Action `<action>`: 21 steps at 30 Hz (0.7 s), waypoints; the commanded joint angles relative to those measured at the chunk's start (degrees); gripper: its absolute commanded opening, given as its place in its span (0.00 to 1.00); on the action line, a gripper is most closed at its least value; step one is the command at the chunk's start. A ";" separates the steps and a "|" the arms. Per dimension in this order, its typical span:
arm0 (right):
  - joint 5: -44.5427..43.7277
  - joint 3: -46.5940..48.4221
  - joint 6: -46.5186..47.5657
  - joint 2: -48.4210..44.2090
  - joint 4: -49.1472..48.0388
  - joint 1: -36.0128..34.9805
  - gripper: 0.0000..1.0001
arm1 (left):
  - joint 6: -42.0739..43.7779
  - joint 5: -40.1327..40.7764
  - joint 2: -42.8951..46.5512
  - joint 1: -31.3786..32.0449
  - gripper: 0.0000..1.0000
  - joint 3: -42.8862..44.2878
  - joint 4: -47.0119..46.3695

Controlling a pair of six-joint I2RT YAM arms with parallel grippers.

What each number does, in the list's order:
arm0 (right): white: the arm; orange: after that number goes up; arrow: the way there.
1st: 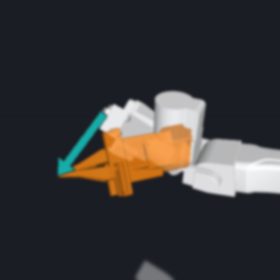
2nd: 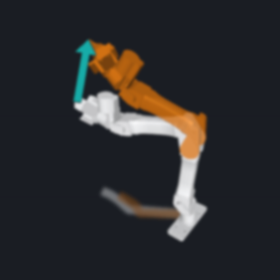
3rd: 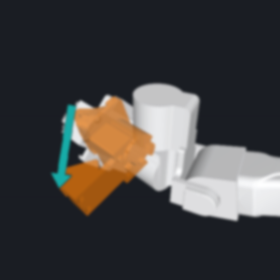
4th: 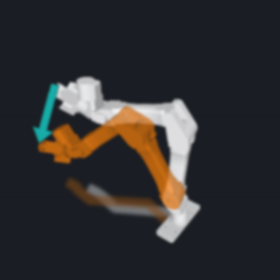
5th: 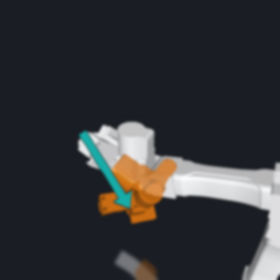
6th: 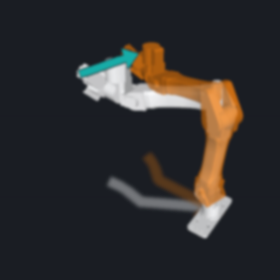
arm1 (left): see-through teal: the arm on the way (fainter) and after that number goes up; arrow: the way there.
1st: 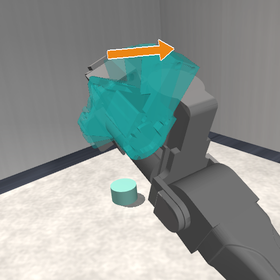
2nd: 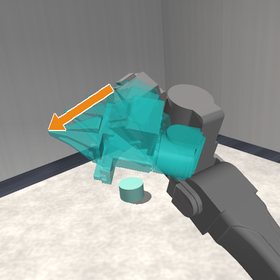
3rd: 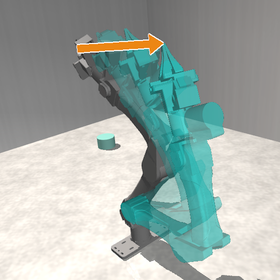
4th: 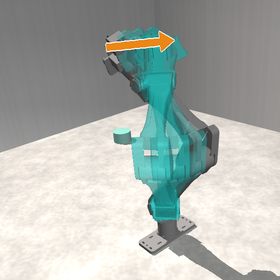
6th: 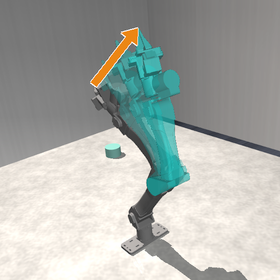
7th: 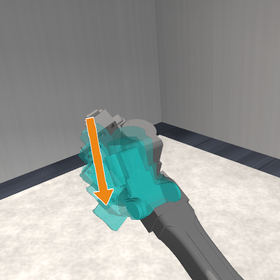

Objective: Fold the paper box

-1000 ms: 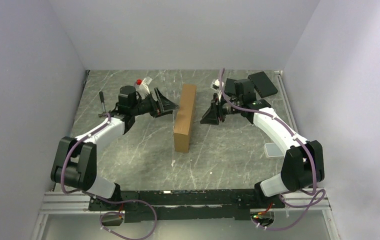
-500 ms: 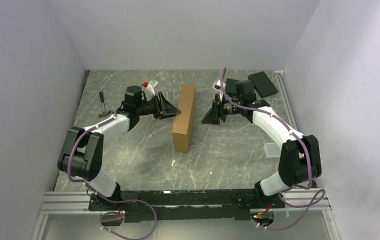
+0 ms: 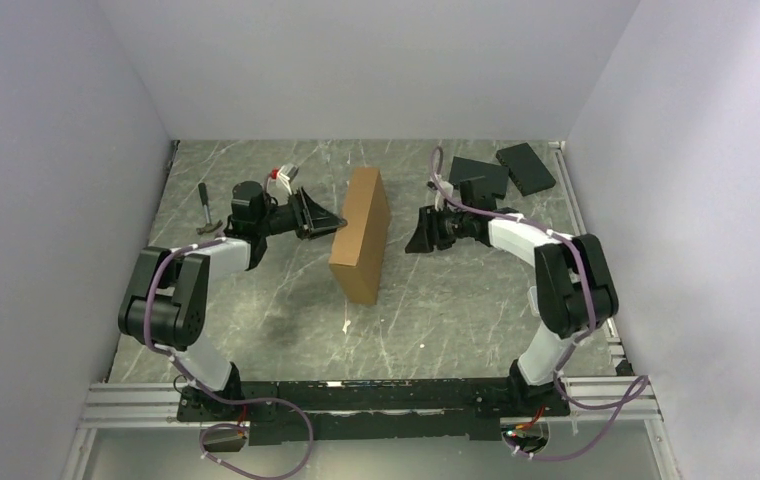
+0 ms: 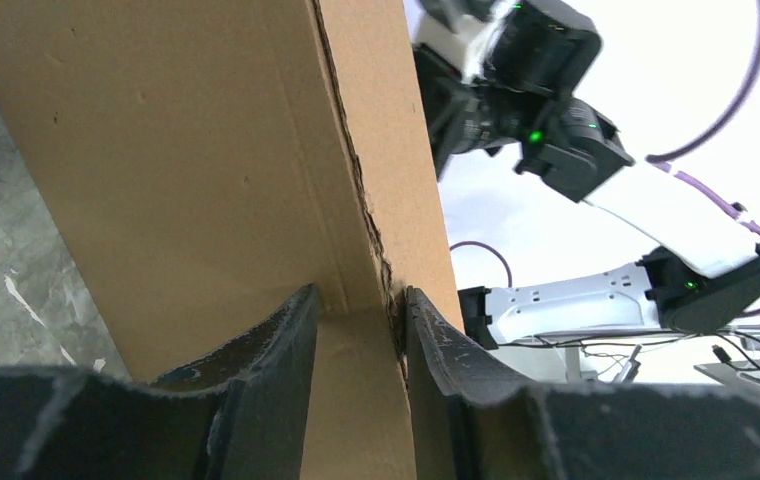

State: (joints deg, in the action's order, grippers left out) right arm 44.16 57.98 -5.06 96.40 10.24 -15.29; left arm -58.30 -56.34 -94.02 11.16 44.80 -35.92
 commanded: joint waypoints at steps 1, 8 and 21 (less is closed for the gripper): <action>-9.36 0.96 -6.35 4.46 -3.95 0.00 0.48 | -1.07 -0.31 -4.80 -0.64 0.33 -3.41 -5.08; -9.99 4.58 -7.54 11.11 -3.18 -1.06 0.26 | -6.00 -1.96 -9.08 -1.38 0.31 -5.02 -15.29; -9.33 8.89 -8.02 16.37 -1.77 -1.43 0.24 | 8.17 3.65 -5.85 -1.84 0.31 -1.03 10.89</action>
State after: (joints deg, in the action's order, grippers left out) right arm 35.00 64.03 -12.32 111.13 8.91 -16.64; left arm -60.97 -58.17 -98.26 8.69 44.97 -44.07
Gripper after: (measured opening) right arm 0.239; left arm 0.336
